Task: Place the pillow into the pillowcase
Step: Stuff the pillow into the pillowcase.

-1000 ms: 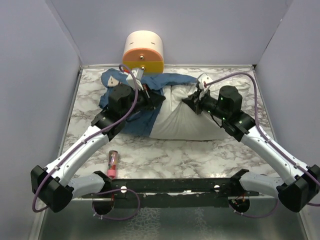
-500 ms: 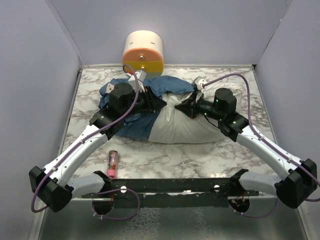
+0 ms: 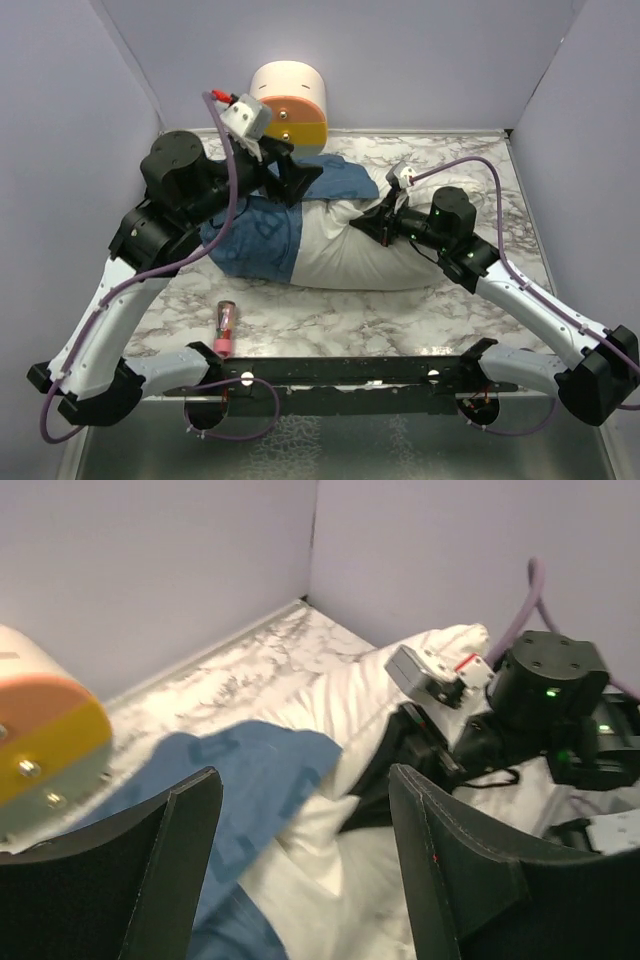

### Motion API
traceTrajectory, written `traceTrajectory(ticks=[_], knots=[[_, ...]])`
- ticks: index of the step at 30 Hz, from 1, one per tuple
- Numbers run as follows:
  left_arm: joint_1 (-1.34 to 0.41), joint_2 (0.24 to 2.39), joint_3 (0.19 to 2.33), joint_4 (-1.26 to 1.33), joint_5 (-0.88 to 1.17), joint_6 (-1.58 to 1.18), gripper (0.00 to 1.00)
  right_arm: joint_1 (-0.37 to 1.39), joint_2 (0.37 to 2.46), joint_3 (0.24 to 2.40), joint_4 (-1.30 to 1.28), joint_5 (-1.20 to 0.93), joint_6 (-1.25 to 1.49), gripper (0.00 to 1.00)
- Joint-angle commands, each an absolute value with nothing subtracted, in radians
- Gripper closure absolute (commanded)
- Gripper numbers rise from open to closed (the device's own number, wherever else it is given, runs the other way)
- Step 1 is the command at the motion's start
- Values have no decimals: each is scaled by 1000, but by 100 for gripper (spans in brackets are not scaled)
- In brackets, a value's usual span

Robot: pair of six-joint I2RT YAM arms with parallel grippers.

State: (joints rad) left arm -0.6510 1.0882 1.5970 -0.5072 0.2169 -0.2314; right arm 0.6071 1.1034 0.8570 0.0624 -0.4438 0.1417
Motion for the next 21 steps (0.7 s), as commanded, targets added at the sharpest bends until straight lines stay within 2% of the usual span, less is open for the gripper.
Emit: traceTrajectory(ticks=[1,9,15,21], knots=[[-657,1262,1725,-619,236,116,30,623,1125,847,72,-504,181,99],[-676,1357,1704,-698,277,502,26,623,1141,875,60,-499,172,99],[-680,1397,1693,-706,252,582,25,623,1148,882,49,-498,167,99],[-680,1432,1694,-744,326,626,24,623,1154,888,52,-493,169,99]])
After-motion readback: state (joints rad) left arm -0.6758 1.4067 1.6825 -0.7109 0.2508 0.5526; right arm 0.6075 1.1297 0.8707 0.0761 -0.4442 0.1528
